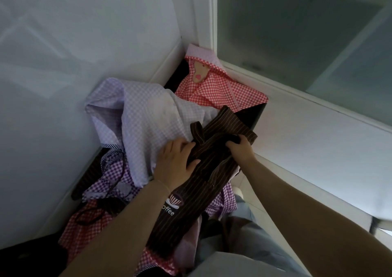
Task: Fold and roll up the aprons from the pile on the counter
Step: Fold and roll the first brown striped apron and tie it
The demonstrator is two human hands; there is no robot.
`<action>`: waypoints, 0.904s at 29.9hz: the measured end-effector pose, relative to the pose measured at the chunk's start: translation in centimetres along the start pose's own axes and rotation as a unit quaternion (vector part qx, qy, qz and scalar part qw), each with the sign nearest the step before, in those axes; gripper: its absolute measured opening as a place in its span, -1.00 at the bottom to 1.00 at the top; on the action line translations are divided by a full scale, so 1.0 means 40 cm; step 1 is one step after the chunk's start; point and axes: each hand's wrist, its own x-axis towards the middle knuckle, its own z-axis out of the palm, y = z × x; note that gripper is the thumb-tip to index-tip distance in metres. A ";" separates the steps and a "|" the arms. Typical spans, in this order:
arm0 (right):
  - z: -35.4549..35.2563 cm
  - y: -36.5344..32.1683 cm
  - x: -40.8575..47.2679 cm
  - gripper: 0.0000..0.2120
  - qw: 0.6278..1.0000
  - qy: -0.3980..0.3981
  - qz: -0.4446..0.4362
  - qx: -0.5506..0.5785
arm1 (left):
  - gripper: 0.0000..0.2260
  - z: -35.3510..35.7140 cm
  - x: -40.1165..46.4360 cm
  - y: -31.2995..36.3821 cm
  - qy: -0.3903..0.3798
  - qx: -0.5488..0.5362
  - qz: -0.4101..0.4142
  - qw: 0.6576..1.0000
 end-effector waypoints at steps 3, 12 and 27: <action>0.003 0.000 -0.003 -0.63 1.000 0.008 -0.011 -0.011 | -0.45 -0.024 0.035 0.034 -0.027 -0.025 -0.056 0.998; -0.042 -0.005 -0.031 -0.61 0.907 -0.197 0.073 0.366 | -0.26 -0.038 0.088 0.072 -0.072 -0.142 0.026 0.987; -0.058 0.039 0.016 -0.84 0.989 0.041 0.019 0.138 | -0.68 -0.003 0.166 0.047 -0.124 -0.110 0.029 0.986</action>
